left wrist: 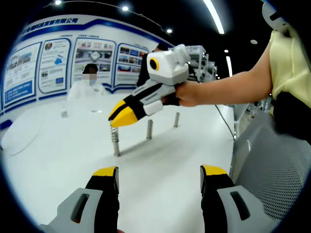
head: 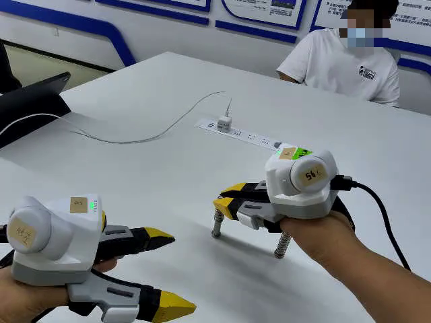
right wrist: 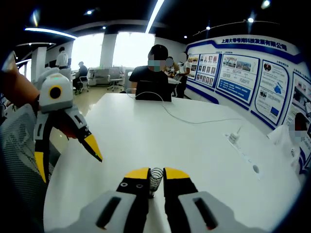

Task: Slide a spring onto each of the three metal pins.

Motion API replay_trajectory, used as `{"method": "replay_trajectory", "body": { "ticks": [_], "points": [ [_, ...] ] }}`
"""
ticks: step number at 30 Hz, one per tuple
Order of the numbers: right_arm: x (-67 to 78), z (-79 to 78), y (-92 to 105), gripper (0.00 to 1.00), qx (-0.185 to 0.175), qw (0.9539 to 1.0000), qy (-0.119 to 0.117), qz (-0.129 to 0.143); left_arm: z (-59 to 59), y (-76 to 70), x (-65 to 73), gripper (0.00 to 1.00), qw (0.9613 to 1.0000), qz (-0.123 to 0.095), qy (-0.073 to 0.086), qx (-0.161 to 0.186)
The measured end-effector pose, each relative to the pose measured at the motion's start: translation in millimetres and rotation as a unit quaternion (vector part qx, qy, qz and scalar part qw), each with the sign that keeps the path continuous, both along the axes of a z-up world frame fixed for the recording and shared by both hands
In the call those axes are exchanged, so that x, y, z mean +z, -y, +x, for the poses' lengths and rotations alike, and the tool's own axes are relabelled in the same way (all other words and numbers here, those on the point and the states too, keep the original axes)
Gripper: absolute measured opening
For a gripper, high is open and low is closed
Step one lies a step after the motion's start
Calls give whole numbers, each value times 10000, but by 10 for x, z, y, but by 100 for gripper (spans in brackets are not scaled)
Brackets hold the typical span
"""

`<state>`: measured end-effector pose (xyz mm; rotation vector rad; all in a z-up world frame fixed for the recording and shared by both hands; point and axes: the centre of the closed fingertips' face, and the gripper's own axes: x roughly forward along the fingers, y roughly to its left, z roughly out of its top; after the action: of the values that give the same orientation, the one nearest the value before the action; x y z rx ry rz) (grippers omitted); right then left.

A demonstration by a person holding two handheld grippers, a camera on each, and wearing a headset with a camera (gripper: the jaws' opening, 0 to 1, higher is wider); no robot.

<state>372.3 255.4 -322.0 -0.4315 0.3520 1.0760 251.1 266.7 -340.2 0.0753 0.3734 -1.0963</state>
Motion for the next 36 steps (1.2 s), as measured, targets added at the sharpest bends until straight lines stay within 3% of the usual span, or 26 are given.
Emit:
{"method": "replay_trajectory", "body": {
  "ticks": [24,36],
  "points": [
    [-338,4,3,12,-23,9987,-211,-470,-10,-26,-33,68,10000,-11,-48,60],
    [-348,3,16,14,-78,9985,-275,-463,-8,-25,-26,68,10000,-22,-44,78]
  ]
}}
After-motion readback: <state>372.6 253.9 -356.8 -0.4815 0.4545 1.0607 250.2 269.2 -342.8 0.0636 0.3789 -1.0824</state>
